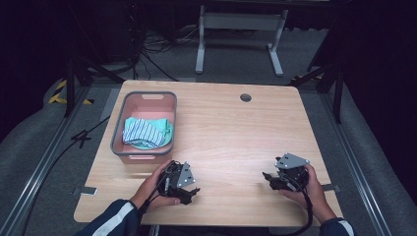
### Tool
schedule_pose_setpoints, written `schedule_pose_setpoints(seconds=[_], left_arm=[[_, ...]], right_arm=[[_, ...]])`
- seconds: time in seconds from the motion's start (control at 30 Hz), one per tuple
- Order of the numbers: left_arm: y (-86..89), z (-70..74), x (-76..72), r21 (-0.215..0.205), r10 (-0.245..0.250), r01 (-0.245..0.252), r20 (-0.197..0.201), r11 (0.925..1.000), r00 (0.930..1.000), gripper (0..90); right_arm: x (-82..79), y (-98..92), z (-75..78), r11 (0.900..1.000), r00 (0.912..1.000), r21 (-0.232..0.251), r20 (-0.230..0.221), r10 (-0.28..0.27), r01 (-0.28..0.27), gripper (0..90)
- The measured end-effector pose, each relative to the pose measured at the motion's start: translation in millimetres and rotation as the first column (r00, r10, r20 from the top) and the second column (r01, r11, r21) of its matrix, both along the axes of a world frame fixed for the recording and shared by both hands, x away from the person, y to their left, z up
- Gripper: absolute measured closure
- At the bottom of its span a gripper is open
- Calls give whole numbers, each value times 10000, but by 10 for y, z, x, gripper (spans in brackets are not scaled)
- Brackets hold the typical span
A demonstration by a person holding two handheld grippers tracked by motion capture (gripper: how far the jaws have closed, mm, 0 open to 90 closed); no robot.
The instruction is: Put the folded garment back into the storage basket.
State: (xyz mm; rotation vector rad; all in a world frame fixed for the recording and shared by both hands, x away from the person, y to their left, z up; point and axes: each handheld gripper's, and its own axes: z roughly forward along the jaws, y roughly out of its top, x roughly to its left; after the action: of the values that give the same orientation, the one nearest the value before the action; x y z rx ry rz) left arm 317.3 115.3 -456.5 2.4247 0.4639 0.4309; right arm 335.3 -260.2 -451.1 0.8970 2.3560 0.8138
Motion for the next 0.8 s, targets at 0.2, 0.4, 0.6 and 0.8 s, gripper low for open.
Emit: schedule_pose_setpoints(seconds=[0.2, 0.4, 0.6, 0.8], left_arm=[[9, -88, -16, -130, -381, 377, -346, 9992, 9987, 186], [38, -174, -3, -455, -565, 521, -1032, 9976, 9930, 187], [122, -258, 34, -1316, -408, 202, -1556, 9911, 9870, 148], [126, -263, 40, -1333, -398, 181, -1617, 9909, 9860, 140]], right_arm=[[-71, -142, -118, 9984, 9982, 425, -489, -358, 378, 272], [-203, -276, -231, 9940, 9961, 928, -721, -513, 579, 251], [-286, -426, -299, 9822, 9920, 1623, -979, -793, 945, 233], [-322, -510, -351, 9695, 9905, 2190, -1048, -890, 1103, 224]])
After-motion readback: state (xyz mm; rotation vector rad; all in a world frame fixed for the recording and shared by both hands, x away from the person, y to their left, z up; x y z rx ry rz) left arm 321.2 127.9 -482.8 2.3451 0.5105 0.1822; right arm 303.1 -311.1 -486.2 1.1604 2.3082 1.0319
